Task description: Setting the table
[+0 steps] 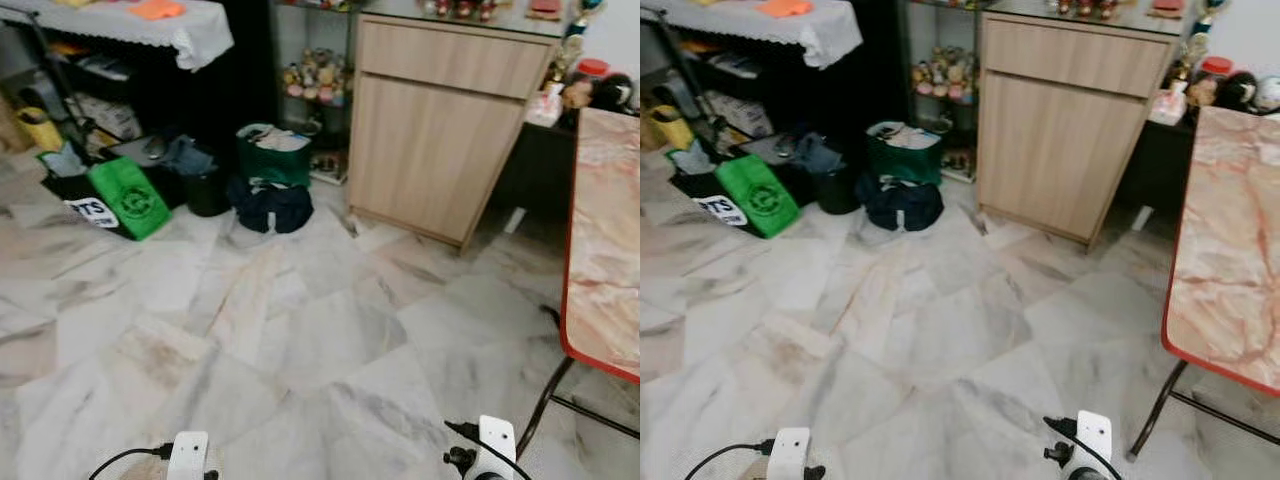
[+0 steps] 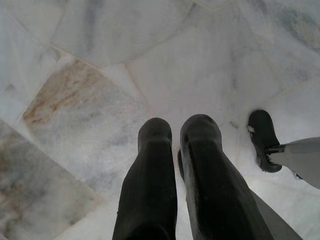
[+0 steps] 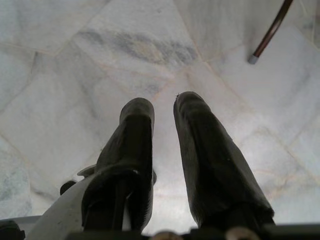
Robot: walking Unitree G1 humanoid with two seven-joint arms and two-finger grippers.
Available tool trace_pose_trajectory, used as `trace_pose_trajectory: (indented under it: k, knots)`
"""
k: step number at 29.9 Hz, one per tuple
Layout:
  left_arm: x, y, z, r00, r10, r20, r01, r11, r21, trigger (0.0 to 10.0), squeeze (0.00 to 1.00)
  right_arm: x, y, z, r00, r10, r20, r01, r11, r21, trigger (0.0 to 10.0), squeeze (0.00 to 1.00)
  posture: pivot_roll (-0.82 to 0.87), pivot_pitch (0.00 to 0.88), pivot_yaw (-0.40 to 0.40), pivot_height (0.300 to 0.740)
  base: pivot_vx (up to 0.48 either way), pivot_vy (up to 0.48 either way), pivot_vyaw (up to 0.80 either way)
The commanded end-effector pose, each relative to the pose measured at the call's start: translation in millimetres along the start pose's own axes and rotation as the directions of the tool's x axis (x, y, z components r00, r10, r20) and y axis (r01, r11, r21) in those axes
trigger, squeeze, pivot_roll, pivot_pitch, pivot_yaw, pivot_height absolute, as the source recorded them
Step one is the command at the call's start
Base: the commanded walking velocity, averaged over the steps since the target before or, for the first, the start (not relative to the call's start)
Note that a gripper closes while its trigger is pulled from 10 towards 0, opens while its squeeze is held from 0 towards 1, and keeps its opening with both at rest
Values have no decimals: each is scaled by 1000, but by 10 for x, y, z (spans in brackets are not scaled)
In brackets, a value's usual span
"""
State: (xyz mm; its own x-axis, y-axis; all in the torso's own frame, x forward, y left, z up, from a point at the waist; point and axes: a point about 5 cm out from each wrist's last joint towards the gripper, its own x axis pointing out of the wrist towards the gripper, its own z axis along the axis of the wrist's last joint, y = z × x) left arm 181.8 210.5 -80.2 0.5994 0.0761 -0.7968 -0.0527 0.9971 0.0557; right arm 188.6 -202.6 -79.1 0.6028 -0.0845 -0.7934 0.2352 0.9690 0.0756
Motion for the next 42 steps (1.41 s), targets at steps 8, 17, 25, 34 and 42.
trace_pose_trajectory:
  k: [8,17,25,34,42]
  knots:
    - [-10,24,-52,1000,7,-23,-7,1000,2,10000,0,3,13,3,1000,0,0,0,1000,7,10000,0,-82,32,16,740,0,0,-788]
    - [-7,19,-39,1000,4,-19,-3,1000,19,10000,0,2,10,3,1000,-1,0,1,1000,8,10000,0,-82,33,15,740,0,0,-788]
    - [-6,21,-27,1000,2,-16,-2,999,32,10000,0,3,12,25,1000,-3,21,3,1000,10,10000,0,-81,38,19,740,0,0,-687]
    - [-2,46,8,1000,-7,-9,8,998,63,10000,0,7,58,39,999,-1,38,-1,999,34,10000,0,-77,41,41,740,0,-167,0]
    - [0,76,44,1000,-13,-3,13,996,87,10000,0,11,112,34,999,0,41,-3,999,52,10000,0,-83,42,57,740,0,-391,0]
